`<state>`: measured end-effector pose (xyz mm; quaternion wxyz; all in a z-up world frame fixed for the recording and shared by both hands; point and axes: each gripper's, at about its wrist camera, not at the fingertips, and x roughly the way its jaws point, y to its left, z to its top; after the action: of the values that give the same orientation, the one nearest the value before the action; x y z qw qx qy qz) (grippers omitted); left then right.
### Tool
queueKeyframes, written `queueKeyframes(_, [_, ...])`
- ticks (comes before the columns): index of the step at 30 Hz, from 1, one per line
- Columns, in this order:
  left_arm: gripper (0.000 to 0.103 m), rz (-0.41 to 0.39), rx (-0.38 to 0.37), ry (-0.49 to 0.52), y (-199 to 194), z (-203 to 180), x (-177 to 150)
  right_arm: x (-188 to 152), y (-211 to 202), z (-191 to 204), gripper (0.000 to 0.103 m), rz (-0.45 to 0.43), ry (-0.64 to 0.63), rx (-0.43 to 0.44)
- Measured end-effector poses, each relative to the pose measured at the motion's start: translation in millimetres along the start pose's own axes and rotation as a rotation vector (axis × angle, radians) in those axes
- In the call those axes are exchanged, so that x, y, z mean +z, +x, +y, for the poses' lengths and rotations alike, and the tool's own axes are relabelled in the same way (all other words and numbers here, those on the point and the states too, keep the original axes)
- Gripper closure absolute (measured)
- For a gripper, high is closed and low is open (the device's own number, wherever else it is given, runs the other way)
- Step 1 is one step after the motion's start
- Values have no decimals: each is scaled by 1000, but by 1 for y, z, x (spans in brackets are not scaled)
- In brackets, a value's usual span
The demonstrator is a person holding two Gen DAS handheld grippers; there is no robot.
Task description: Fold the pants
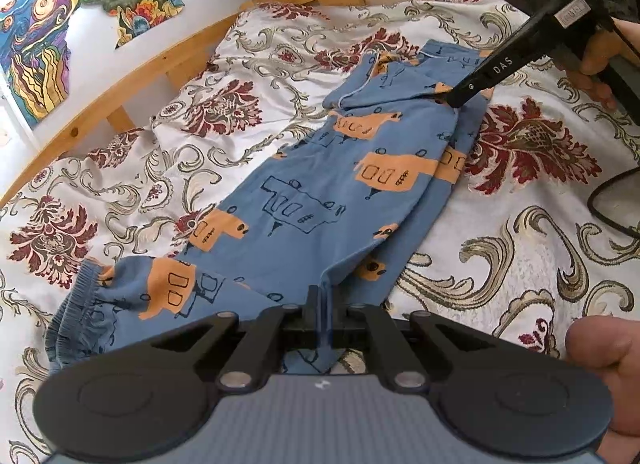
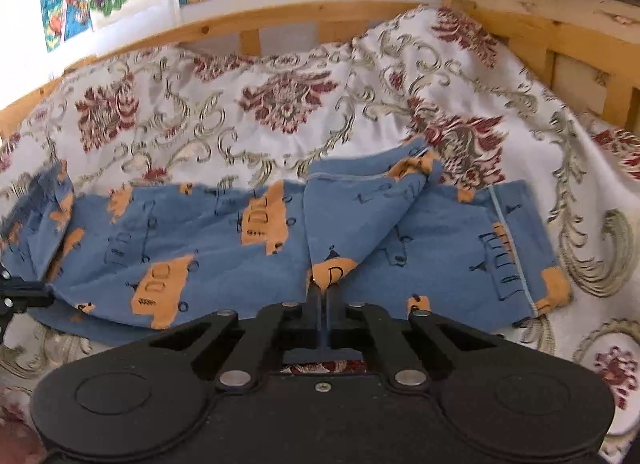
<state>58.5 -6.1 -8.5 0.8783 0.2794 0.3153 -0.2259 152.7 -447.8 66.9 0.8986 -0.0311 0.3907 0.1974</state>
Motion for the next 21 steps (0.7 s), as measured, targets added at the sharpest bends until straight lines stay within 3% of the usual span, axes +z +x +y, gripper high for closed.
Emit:
queueKeyframes(4, [102,-13,-2,-8,-10,2,0,-3,-18,1,103,-12,-4,4])
queueKeyframes(13, [102,19,4,73,-1,-17,-11,-26,0,0,101,30,10,-16])
queueKeyframes(16, [101,32,0,76,2,-17,-10,-29,2,-3,84,34,32,-26])
queueKeyframes(18, [96,41,-23,48,1,-13,-8,-31,-2,-6,77,21,45,-25])
queueKeyframes(19, [93,43,-53,16,-1,-8,-8,-31,-4,-6,72,16,44,-23])
queueKeyframes(21, [76,53,-126,-81,-5,4,-5,-29,-9,-7,64,-6,30,-21])
